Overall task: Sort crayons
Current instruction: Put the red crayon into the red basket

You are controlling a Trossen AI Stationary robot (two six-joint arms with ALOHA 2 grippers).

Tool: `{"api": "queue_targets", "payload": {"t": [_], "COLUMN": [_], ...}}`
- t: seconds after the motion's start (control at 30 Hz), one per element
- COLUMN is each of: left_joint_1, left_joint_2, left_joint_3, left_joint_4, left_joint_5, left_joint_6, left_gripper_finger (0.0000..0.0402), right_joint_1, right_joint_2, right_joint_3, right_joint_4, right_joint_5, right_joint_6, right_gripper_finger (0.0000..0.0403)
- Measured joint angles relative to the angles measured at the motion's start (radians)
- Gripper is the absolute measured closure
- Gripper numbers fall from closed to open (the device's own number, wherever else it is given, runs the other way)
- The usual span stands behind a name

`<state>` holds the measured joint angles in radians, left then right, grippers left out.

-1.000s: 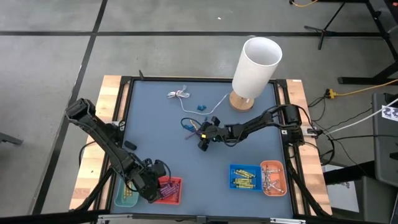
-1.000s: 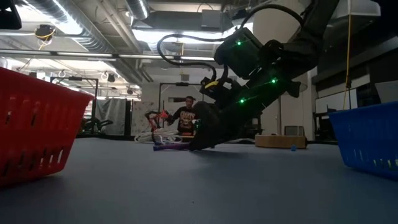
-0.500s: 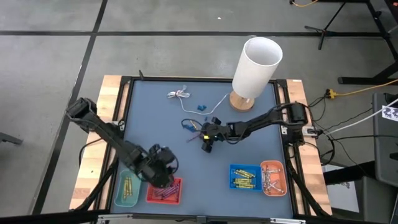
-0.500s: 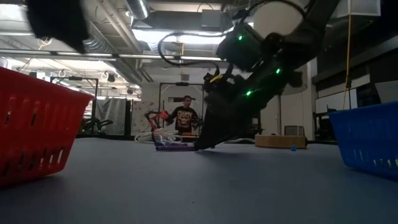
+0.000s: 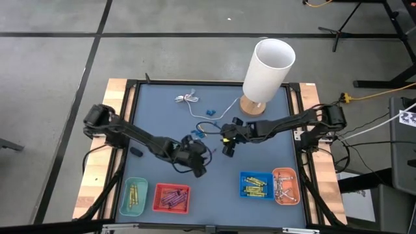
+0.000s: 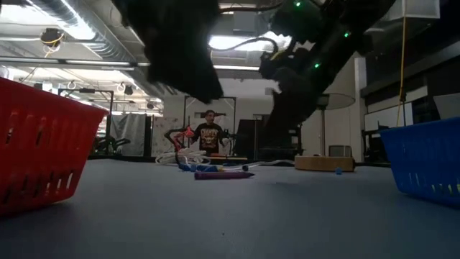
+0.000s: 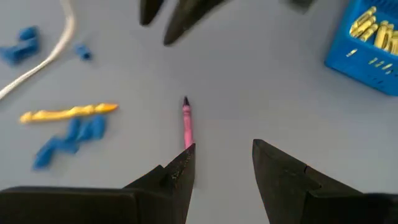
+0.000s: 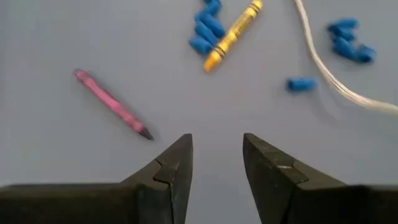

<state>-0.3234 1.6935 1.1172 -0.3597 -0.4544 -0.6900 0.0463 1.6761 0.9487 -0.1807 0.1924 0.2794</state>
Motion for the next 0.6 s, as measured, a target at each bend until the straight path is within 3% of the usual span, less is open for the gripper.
{"api": "queue_targets", "payload": {"t": [0.2,0.6], "left_joint_1": [0.028,0.026], "left_joint_2": [0.141,0.312], "left_joint_3": [0.000,0.002], "left_joint_4": [0.183,0.204], "left_joint_5": [0.033,0.058], "left_joint_6": [0.098,0.091], "left_gripper_finger": [0.0258,0.0260], "right_joint_1": [0.000,-0.001], "right_joint_2": [-0.089,-0.290], "right_joint_3": [0.001,0.001], "right_joint_4": [-0.138,-0.279], "right_joint_5": [0.007,0.008], "right_joint_6": [0.000,0.000], "right_gripper_finger": [0.0262,0.0262]}}
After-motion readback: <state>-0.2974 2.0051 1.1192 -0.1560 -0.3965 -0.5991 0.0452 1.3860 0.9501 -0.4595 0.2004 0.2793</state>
